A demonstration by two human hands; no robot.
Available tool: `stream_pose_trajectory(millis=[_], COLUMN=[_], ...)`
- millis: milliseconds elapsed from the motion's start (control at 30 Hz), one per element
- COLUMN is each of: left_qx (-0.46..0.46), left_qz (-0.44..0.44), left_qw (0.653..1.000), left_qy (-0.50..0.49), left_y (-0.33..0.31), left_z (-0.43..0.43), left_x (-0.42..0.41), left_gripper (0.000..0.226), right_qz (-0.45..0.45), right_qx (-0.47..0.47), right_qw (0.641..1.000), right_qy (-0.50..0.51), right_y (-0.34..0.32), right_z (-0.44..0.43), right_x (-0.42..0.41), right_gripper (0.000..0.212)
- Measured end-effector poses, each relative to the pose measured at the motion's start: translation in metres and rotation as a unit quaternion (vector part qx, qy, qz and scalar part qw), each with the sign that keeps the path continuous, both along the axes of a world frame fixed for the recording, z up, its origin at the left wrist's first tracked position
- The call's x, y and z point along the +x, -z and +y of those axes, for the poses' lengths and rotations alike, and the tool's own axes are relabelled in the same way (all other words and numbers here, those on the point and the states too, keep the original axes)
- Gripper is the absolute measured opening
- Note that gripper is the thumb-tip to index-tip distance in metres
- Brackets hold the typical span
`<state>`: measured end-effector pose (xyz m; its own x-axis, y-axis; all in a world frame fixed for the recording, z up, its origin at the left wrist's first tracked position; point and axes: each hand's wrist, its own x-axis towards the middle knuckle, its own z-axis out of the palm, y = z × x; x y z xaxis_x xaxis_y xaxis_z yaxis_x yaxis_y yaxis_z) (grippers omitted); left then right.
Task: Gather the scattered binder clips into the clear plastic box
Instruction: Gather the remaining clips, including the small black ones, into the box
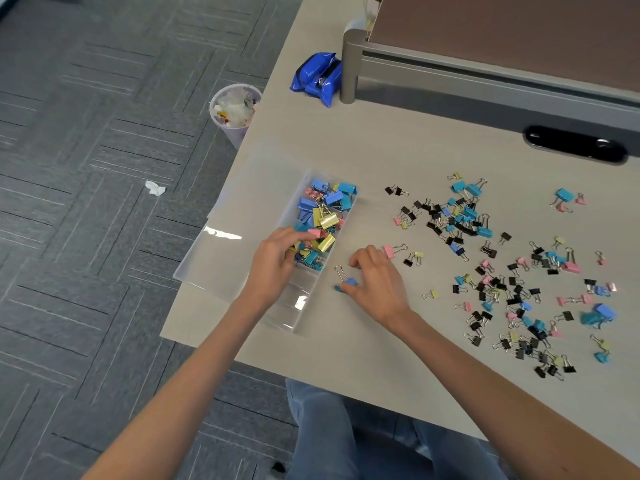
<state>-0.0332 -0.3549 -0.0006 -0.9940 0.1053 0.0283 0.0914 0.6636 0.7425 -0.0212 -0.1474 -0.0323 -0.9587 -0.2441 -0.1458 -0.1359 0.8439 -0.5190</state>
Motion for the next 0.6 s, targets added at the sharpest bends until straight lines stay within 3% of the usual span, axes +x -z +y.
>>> stream_pose_trajectory(millis=[67, 233, 433, 600], left_qx=[-0.020, -0.013, 0.068, -0.015], left_qz=[0.009, 0.030, 0.007, -0.022], left_qw=[1.000, 0.999, 0.997, 0.997], left_qy=[0.009, -0.004, -0.041, -0.074], left_y=[0.003, -0.001, -0.015, -0.024], left_z=[-0.003, -0.007, -0.014, -0.019], left_x=[0.002, 0.004, 0.002, 0.001], left_gripper=[0.055, 0.051, 0.037, 0.018], right_qz=[-0.006, -0.050, 0.085, 0.116], right_qx=[0.024, 0.034, -0.108, -0.172], right_qw=[1.000, 0.998, 0.984, 0.978], right_qy=[-0.010, 0.021, 0.114, 0.030], right_y=[-0.001, -0.005, -0.019, -0.034], right_z=[-0.004, -0.013, -0.015, -0.030], right_x=[0.003, 0.003, -0.001, -0.008], right_gripper=[0.048, 0.025, 0.016, 0.013])
